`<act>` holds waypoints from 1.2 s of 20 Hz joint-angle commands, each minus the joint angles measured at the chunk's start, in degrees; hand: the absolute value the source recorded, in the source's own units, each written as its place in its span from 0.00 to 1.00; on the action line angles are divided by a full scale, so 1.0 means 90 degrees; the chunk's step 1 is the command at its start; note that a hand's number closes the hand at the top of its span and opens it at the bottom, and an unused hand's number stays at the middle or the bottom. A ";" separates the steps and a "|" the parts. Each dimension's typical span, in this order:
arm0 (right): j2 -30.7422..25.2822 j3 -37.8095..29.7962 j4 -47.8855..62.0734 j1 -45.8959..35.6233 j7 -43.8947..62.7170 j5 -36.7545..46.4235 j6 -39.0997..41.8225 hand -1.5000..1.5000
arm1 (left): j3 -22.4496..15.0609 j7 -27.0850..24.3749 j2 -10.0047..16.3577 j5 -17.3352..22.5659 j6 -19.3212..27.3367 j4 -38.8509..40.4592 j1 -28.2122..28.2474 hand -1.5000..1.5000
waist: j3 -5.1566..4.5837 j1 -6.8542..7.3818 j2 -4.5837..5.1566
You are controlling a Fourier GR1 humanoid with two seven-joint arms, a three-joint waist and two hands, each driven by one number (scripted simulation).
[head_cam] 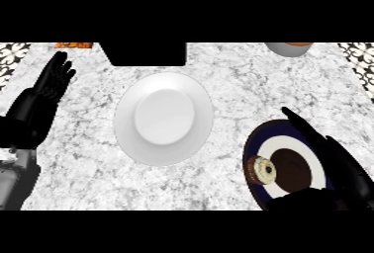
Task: Pick the cupcake from the plate and place it in the plate
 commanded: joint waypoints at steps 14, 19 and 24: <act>0.0232 0.0352 0.0942 -0.1147 0.2203 0.0024 0.1850 0.00 | 0.0281 -0.0130 -0.0399 -0.0356 -0.0369 0.0167 0.0041 0.50 | 0.0025 0.0073 0.0027; -0.0056 0.0178 0.1220 -0.0672 0.1941 -0.0155 0.2297 0.00 | 0.0450 0.0132 -0.0353 -0.0301 -0.0475 -0.0205 0.0160 0.50 | 0.0027 0.0055 0.0019; 0.0645 0.0516 0.1549 -0.0593 0.1930 0.0598 0.2085 0.00 | 0.0586 0.0242 -0.0498 -0.0431 -0.0642 0.0011 -0.0162 0.50 | 0.0026 0.0050 0.0023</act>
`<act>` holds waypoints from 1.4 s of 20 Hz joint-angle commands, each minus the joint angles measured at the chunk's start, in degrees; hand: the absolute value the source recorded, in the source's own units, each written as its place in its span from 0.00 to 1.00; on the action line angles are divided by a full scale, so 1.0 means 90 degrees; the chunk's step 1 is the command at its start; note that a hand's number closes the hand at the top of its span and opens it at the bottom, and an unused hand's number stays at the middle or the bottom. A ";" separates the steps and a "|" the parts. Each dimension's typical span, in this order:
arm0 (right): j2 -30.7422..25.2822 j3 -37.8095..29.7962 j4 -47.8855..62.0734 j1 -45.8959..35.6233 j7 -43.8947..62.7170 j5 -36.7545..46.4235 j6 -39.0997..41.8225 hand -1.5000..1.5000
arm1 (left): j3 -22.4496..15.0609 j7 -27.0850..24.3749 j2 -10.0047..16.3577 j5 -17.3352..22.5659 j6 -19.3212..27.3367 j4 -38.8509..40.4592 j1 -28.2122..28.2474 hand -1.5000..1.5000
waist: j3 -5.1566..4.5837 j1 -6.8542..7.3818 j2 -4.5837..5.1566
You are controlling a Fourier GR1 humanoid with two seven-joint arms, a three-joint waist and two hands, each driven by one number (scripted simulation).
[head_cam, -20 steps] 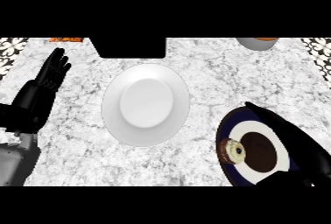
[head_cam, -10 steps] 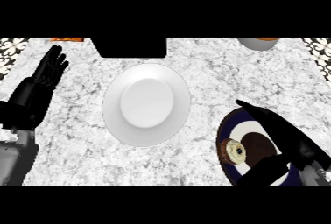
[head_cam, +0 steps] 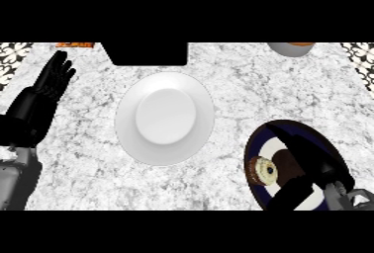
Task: Pick the cupcake from the plate and place it in the plate
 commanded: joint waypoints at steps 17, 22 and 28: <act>0.1522 0.0121 0.2279 -0.0160 -0.1078 0.1879 0.0506 0.00 | 0.0354 0.0436 -0.0548 -0.0561 -0.0329 -0.0402 0.0035 0.50 | 0.0003 0.0027 0.0001; 0.1632 -0.0060 0.2466 -0.0191 -0.2178 0.2733 -0.0960 1.00 | 0.0475 0.0067 -0.0539 -0.0491 -0.0458 0.0090 -0.0213 0.50 | 0.0003 0.0014 0.0013; 0.1002 -0.0130 0.1357 0.0417 -0.1979 0.3647 -0.1484 1.00 | 0.0398 0.0562 -0.0573 -0.0553 -0.0380 -0.0532 -0.0010 0.50 | 0.0002 -0.0043 -0.0031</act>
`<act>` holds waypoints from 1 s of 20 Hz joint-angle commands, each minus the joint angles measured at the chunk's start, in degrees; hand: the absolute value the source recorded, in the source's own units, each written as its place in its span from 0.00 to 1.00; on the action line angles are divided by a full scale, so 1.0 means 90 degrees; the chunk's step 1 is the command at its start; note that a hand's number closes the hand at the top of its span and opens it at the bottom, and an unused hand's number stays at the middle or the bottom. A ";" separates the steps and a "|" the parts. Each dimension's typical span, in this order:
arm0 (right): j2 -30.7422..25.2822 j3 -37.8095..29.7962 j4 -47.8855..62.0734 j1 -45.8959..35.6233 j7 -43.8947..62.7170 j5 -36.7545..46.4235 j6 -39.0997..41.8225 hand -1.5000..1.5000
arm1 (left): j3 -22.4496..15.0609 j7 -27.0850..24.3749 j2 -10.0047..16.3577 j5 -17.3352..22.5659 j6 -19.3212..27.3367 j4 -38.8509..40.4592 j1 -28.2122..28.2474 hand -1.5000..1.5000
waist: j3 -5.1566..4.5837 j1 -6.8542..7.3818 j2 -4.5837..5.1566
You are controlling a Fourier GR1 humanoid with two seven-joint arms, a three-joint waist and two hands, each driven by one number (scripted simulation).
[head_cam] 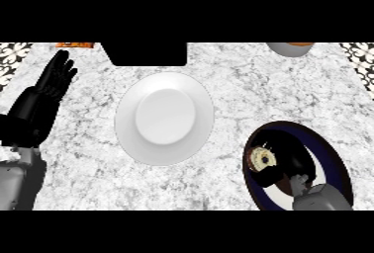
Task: Pick the cupcake from the plate and place it in the plate
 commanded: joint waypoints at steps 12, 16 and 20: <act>-0.1654 -0.0412 -0.3198 0.2155 0.0803 0.1835 -0.0661 1.00 | 0.0099 -0.0255 -0.0064 -0.0123 -0.0081 0.0094 0.0157 0.50 | -0.0002 -0.0112 -0.0017; -0.1305 0.0082 -0.3913 0.1958 0.0552 0.2113 -0.0957 1.00 | 0.0058 -0.0034 -0.0122 -0.0150 -0.0022 0.0184 -0.0053 0.50 | 0.0000 -0.0104 -0.0005; -0.0592 0.0547 -0.4323 0.1458 0.0560 0.2145 -0.1274 1.00 | 0.0176 0.0010 0.0067 0.0028 -0.0263 -0.0129 0.0140 0.50 | 0.0004 0.0033 -0.0013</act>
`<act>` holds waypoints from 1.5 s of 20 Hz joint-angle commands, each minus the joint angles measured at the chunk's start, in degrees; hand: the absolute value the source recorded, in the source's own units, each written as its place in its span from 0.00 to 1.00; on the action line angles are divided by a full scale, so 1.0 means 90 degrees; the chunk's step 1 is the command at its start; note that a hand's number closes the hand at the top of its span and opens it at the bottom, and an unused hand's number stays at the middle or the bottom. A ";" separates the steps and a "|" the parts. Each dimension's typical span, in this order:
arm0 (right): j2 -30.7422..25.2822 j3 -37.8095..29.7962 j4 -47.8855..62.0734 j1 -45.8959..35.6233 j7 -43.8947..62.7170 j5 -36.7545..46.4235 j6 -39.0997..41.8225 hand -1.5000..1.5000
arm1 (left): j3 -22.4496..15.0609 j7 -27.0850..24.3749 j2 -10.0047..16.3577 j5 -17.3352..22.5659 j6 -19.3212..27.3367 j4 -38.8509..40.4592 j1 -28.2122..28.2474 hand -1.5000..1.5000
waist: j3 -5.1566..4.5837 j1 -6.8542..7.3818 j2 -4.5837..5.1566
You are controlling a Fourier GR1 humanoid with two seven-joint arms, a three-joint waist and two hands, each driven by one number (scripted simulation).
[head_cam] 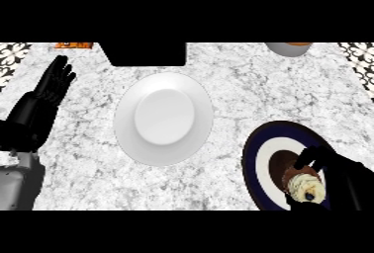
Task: Pick the cupcake from the plate and place it in the plate
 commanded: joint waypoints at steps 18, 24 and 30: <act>0.3102 0.0486 0.3253 -0.4837 0.0927 -0.0407 0.0187 1.00 | -0.0058 0.0335 -0.0227 -0.0271 0.0038 -0.0165 -0.0274 0.50 | 0.0004 0.0195 0.0046; 0.3116 0.0705 0.5062 -0.5686 0.0883 -0.0981 -0.0844 1.00 | 0.0144 -0.0058 -0.0173 -0.0052 -0.0301 0.0122 -0.0127 0.50 | 0.0002 0.0165 0.0046; 0.3119 0.1779 0.7150 -0.6938 0.1222 -0.1721 -0.2157 1.00 | -0.0047 0.0163 -0.0279 -0.0270 -0.0168 0.0025 -0.0315 0.50 | 0.0001 0.0332 0.0072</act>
